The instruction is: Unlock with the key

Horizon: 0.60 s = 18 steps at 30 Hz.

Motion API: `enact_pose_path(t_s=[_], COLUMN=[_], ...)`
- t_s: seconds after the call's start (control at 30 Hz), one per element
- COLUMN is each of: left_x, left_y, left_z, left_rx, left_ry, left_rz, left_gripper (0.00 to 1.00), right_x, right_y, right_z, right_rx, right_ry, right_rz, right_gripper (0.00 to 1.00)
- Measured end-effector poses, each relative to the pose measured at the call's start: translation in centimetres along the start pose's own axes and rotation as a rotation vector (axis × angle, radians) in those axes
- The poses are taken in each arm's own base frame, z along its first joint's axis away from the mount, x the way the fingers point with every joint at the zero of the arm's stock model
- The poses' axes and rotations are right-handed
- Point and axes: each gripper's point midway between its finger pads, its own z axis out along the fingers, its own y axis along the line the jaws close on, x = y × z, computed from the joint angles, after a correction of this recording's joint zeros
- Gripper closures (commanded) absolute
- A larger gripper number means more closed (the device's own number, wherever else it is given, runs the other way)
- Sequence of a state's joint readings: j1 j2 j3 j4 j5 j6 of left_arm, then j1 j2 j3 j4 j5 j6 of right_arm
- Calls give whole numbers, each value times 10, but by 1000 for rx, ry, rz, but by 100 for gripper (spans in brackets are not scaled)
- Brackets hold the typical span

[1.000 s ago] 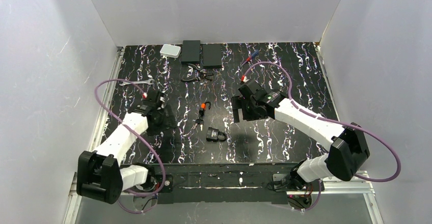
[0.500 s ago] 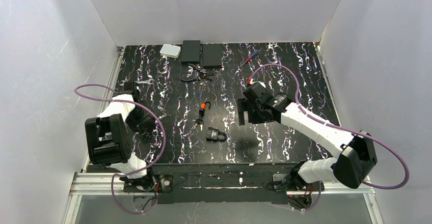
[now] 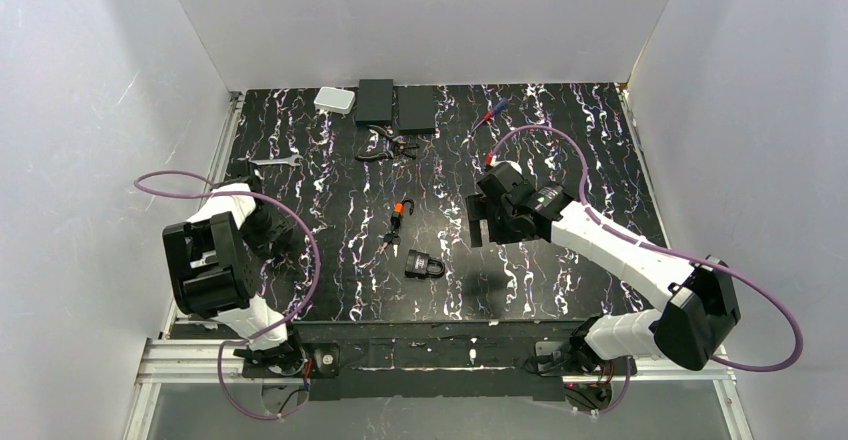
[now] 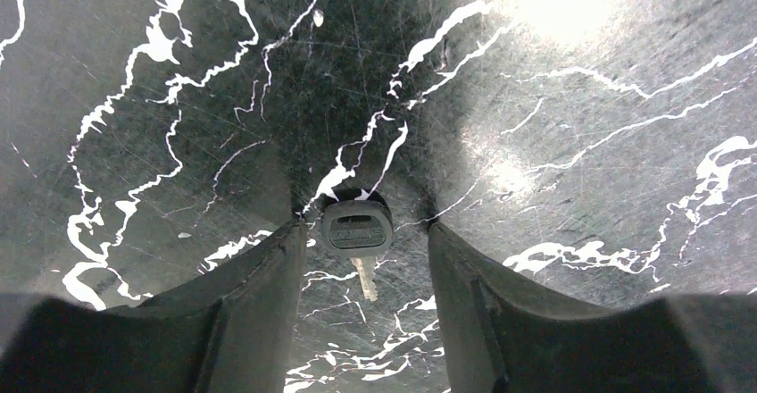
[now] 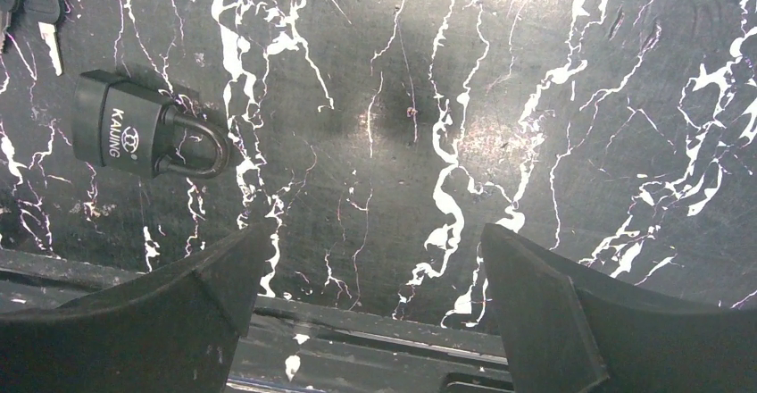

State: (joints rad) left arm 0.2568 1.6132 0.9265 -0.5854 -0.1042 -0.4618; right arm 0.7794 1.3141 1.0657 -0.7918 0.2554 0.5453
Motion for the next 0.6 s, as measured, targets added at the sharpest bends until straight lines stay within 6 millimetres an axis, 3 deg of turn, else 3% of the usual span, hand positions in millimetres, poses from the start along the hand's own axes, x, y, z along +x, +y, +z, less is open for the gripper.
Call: enact_pose_path(t_s=[0.37, 0.6], left_x=[-5, -4], left_y=[-2, -4], left_z=[3, 3], left_rx=[22, 39], left_ry=[0, 6], left_rz=[9, 18], left_gripper=[76, 88], right_x=[8, 1], right_y=[-5, -1], right_z=[6, 4], right_rx=[32, 31], right_ry=[44, 39], right_rz=[-11, -10], right_gripper=[2, 2])
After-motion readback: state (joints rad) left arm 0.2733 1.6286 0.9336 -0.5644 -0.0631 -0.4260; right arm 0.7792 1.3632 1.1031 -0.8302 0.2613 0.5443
